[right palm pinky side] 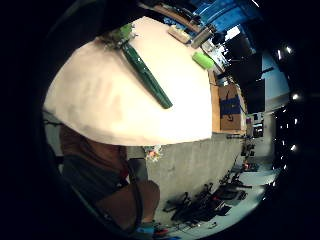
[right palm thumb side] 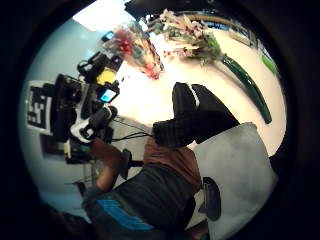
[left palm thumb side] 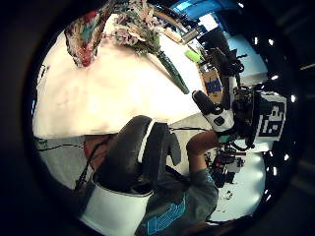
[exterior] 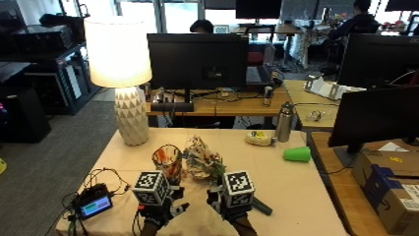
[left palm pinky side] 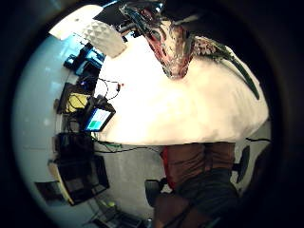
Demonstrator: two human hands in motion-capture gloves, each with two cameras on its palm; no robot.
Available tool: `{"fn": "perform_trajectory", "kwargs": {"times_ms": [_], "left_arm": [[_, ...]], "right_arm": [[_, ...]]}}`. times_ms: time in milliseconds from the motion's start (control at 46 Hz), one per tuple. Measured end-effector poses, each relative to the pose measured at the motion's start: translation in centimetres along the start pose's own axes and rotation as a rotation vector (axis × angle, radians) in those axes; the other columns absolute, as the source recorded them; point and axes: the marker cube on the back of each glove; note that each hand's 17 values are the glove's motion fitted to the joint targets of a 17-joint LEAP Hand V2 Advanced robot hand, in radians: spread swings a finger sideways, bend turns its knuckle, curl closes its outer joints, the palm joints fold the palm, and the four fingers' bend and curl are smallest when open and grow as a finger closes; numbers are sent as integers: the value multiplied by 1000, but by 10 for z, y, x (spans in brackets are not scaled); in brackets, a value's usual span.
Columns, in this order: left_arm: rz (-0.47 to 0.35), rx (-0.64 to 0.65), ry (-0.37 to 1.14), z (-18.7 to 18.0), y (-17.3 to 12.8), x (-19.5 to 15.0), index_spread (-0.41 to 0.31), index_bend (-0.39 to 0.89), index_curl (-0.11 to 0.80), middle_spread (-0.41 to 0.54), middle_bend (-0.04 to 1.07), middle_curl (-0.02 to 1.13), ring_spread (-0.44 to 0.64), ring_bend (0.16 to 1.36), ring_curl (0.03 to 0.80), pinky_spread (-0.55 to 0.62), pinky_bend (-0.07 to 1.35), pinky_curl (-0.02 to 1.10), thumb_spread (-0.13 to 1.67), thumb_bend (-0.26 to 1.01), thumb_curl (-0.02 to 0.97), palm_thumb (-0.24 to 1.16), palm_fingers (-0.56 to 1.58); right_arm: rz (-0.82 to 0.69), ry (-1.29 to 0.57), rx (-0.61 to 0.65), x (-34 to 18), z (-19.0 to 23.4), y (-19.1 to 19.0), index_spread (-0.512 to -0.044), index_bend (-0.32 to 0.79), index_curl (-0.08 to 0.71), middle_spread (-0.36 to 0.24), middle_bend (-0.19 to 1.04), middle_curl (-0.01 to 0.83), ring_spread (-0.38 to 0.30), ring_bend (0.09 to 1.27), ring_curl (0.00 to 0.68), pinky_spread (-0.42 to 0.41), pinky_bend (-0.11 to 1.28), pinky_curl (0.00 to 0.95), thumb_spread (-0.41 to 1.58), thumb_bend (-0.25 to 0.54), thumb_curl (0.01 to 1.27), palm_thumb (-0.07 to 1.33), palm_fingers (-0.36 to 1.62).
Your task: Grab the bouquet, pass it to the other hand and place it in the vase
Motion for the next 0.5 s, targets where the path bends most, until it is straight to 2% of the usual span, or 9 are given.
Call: {"fn": "perform_trajectory", "kwargs": {"times_ms": [87,174,326,500], "left_arm": [[0,-6,8,1,1,-1,-47,101,48,85,211,101,203,495,136,306,352,112,579,39,64,112,324],[-7,-20,14,2,2,-3,-57,112,75,104,214,146,253,534,175,379,370,153,736,21,94,119,293],[-7,-41,20,2,2,-3,-65,122,115,121,219,197,300,569,205,447,380,190,885,-12,139,125,259],[10,-24,20,1,0,0,-69,132,153,129,214,236,322,587,224,478,384,220,957,-22,178,121,240]], "right_arm": [[-12,7,19,-2,0,-2,-230,126,75,38,251,102,117,294,95,220,448,149,638,269,111,426,371],[-10,8,20,-3,-1,-2,-272,119,105,46,258,142,147,313,132,269,474,194,830,267,144,454,337],[-4,10,35,-3,-4,-2,-310,116,131,54,271,196,176,336,166,313,494,236,1023,237,189,473,302],[3,9,15,0,-5,1,-327,121,156,57,275,239,190,351,193,332,505,265,1124,193,227,493,279]]}}
